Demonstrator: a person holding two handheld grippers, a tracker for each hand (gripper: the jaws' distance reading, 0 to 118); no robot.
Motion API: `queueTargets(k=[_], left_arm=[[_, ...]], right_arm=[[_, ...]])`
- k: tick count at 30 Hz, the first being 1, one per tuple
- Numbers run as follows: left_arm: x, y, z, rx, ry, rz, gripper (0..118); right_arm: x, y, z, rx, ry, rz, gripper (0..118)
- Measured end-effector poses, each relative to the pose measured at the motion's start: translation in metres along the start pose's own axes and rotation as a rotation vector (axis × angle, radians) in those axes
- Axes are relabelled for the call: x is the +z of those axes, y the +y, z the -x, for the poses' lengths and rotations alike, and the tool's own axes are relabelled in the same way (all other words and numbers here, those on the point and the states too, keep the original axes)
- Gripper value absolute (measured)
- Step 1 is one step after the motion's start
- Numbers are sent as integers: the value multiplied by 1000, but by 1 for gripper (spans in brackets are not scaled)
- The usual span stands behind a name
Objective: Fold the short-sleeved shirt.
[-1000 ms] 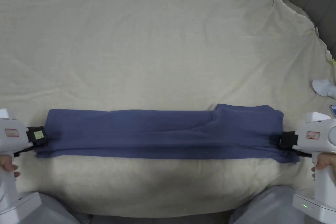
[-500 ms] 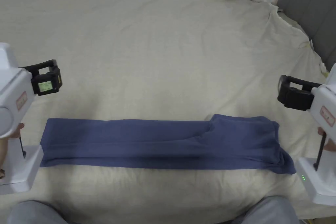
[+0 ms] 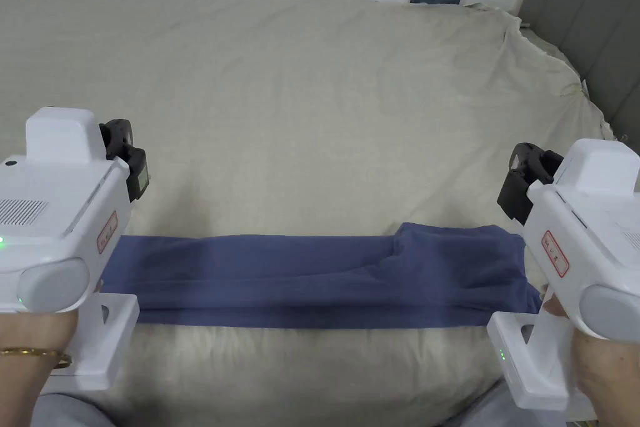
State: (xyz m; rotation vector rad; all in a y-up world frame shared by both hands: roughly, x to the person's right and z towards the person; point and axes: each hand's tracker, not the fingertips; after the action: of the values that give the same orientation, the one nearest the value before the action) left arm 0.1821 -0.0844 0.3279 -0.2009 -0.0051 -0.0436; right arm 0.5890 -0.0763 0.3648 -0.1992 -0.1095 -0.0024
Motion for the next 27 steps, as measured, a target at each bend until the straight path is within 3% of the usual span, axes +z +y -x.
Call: queueTargets(k=[7,11,13,14,15,16,17,24,27], left_arm=[[-4,-1,12,96,-32,47,0],[-12,4,39,251,-107,145,1],[-24,4,60,360,-150,218,28],[-30,4,72,411,-173,263,52],[-37,3,86,457,-200,313,85],[-43,1,97,486,-225,351,102],[-50,-3,110,510,-254,396,110],[-83,-59,184,725,-351,664,112],[-92,-88,192,730,-339,779,112]], right_arm=[[-4,-2,-6,-8,10,15,0],[-5,-1,-1,-5,12,33,0],[-5,-1,1,-5,13,40,0],[-5,-1,1,-3,13,43,0],[-6,-1,2,3,12,45,0],[-5,-1,4,7,12,47,0],[-6,-1,4,10,13,49,0],[-10,-4,8,10,-5,78,0],[-11,-5,9,11,-16,95,0]])
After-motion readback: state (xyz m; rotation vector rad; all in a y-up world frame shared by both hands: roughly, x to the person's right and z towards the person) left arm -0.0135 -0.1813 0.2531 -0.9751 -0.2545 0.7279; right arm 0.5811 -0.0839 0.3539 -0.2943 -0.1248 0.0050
